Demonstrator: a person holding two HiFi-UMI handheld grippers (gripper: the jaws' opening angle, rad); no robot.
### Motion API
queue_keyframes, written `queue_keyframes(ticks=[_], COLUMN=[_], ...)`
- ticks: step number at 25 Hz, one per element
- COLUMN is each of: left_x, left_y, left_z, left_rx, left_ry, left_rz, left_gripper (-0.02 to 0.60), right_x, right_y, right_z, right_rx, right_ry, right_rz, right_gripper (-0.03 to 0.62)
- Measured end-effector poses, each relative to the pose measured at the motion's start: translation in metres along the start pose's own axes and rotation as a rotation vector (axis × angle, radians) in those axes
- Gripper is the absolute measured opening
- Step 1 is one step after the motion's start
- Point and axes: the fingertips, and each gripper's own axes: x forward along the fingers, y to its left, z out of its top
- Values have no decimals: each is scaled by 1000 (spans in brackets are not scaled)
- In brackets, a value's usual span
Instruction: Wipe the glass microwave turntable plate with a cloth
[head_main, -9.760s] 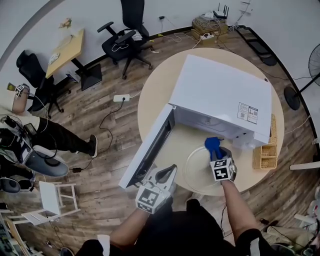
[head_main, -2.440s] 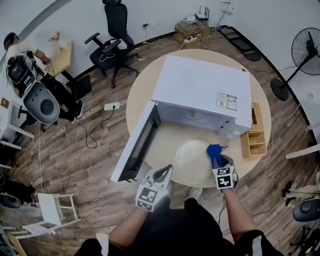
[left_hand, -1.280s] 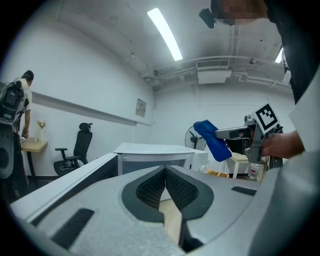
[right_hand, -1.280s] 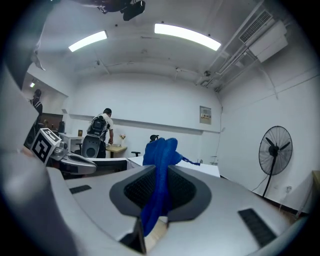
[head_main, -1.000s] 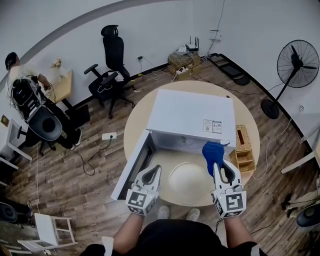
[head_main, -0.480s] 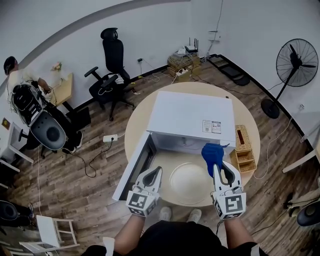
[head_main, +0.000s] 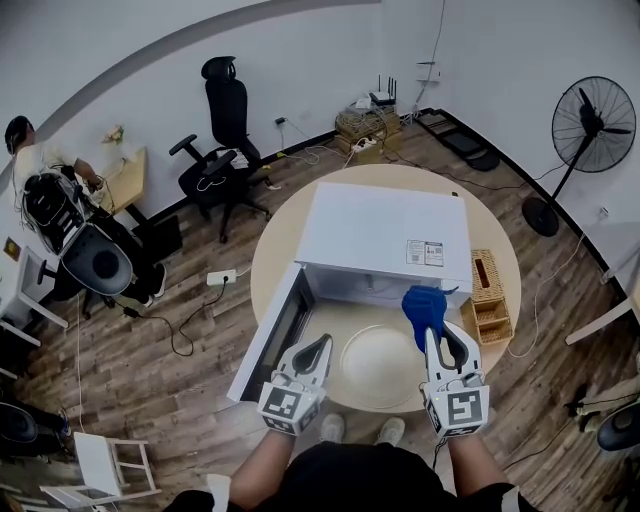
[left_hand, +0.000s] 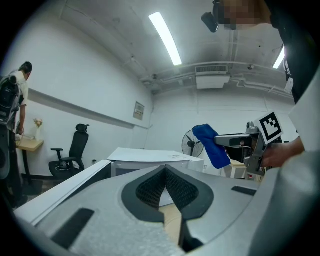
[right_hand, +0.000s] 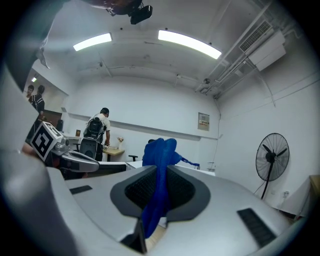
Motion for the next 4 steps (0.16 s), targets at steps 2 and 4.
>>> queue_keyframes(ticks=[2,4], left_x=[0,1], left_y=[-1,-4], left_z=[0,0], left_rx=[-3,-7], left_ry=[1,2], left_rz=[-3,-9], left_gripper=[6,6], right_x=[-1,-4], right_y=[1,1], right_z=[1,2], right_rx=[-7,-12], right_ry=[2,5], right_rz=[4,4], right_gripper=[54,54])
